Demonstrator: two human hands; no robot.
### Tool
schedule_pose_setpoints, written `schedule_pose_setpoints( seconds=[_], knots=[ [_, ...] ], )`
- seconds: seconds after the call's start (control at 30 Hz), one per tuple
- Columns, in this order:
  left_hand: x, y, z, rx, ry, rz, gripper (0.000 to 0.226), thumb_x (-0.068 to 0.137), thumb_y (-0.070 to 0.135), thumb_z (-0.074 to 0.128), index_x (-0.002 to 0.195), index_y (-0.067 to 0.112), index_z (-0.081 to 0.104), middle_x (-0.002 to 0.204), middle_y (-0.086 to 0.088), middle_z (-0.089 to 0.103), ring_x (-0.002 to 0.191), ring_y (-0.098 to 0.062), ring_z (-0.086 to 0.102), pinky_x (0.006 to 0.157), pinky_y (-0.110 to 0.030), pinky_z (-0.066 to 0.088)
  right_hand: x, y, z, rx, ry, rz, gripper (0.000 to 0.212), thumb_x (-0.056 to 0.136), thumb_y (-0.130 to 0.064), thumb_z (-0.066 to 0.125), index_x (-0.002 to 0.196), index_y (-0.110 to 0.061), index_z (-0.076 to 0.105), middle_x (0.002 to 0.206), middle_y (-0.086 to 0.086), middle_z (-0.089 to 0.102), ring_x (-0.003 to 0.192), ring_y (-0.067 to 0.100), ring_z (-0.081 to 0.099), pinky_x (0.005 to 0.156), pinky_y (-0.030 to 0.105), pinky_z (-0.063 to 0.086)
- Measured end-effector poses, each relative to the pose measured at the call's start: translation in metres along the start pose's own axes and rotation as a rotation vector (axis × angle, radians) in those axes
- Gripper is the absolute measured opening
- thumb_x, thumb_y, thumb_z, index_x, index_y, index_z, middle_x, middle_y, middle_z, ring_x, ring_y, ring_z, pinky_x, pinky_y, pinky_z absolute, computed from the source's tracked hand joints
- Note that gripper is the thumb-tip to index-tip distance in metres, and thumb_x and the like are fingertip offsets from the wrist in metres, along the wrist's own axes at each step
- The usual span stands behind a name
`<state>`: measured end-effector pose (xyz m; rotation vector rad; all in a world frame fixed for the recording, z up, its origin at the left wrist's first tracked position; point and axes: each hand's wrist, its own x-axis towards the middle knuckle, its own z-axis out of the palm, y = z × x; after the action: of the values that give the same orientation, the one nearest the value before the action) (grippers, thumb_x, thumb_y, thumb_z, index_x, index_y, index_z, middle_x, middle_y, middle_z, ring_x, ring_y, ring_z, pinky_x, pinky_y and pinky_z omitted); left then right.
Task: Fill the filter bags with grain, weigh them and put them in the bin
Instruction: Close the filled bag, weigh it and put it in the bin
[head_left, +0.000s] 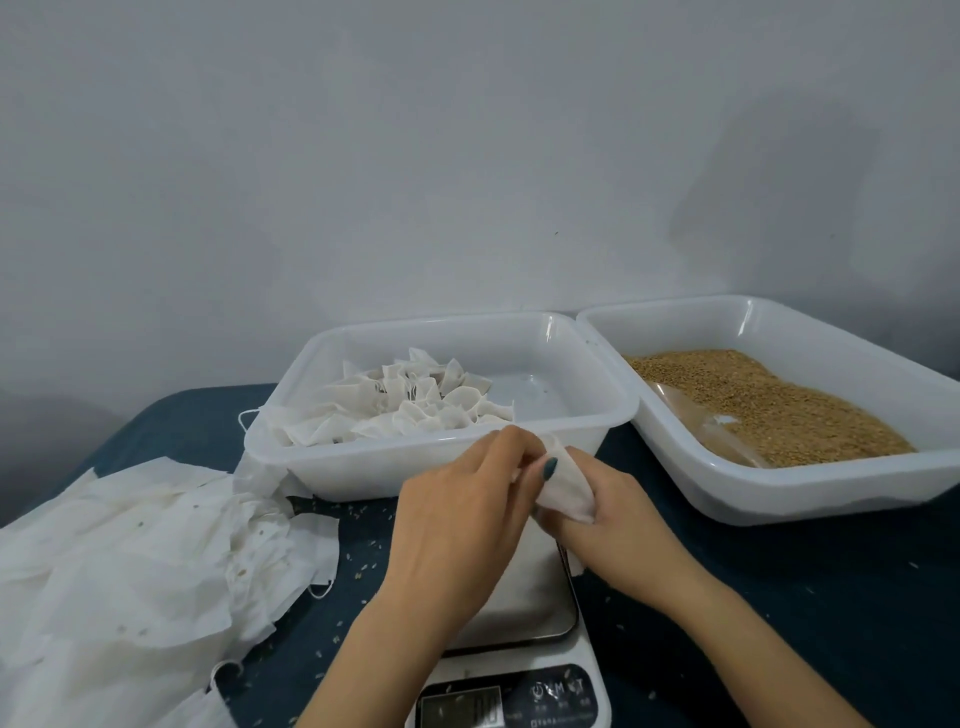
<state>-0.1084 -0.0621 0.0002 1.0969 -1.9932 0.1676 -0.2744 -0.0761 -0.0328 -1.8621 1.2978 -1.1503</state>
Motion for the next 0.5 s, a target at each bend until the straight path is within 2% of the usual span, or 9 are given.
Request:
schedule_pose_setpoints(
  seconds=[0.1,0.17,0.27,0.3,0.37,0.43,0.5],
  knots=[
    [-0.005,-0.005,0.0,-0.126,0.001,-0.12,0.021,0.101,0.049,0.033,0.107,0.036,0.048,0.071,0.028,0.046,0.06,0.006,0.051,0.049,-0.019,0.038,0.01,0.0,-0.017,-0.052,0.123,0.015,0.019,0.081,-0.03,0.073,0.099,-0.03,0.065,0.088,-0.01,0.069,0.079,-0.001,0.065,0.06,0.014,0.051],
    [-0.007,-0.009,0.0,-0.154,0.004,-0.158,0.022,0.1,0.053,0.028,0.11,0.041,0.043,0.074,0.022,0.051,0.064,-0.001,0.057,0.052,-0.023,0.045,0.019,0.001,-0.04,-0.118,0.269,0.036,0.015,0.084,-0.033,0.072,0.092,-0.03,0.06,0.086,-0.011,0.066,0.075,0.004,0.064,0.059,0.018,0.048],
    [-0.013,-0.018,-0.003,-0.172,0.017,-0.208,0.028,0.098,0.059,0.025,0.108,0.043,0.045,0.067,0.012,0.056,0.067,-0.008,0.059,0.056,-0.029,0.05,0.031,0.008,-0.089,-0.409,0.417,0.088,0.015,0.085,-0.044,0.066,0.083,-0.036,0.054,0.074,-0.016,0.06,0.065,0.002,0.055,0.052,0.023,0.037],
    [-0.016,-0.021,-0.004,-0.177,0.023,-0.223,0.03,0.097,0.06,0.024,0.108,0.044,0.046,0.067,0.01,0.057,0.068,-0.009,0.06,0.057,-0.028,0.049,0.033,0.012,-0.107,-0.527,0.395,0.148,0.018,0.086,-0.048,0.063,0.078,-0.035,0.053,0.071,-0.014,0.06,0.061,0.003,0.053,0.051,0.023,0.034],
    [-0.019,-0.026,-0.006,-0.197,0.029,-0.251,0.032,0.098,0.062,0.025,0.107,0.043,0.048,0.066,0.009,0.058,0.069,-0.01,0.06,0.056,-0.026,0.048,0.038,0.02,-0.138,-0.791,0.273,0.311,0.023,0.086,-0.053,0.059,0.082,-0.031,0.055,0.073,-0.01,0.058,0.061,0.008,0.049,0.051,0.027,0.033],
    [-0.021,-0.028,-0.008,-0.226,0.029,-0.273,0.035,0.095,0.061,0.025,0.107,0.04,0.051,0.062,0.007,0.057,0.068,-0.013,0.06,0.057,-0.029,0.048,0.041,0.027,-0.157,-1.102,0.072,0.454,0.029,0.085,-0.056,0.058,0.086,-0.028,0.055,0.076,-0.01,0.055,0.065,0.01,0.05,0.052,0.028,0.034],
    [-0.02,-0.029,-0.008,-0.242,0.027,-0.288,0.038,0.092,0.059,0.025,0.107,0.037,0.053,0.061,0.006,0.057,0.066,-0.014,0.059,0.058,-0.03,0.048,0.043,0.032,-0.163,-1.285,-0.117,0.512,0.027,0.084,-0.058,0.057,0.087,-0.031,0.054,0.082,-0.01,0.057,0.075,0.012,0.056,0.059,0.029,0.043]
  ],
)
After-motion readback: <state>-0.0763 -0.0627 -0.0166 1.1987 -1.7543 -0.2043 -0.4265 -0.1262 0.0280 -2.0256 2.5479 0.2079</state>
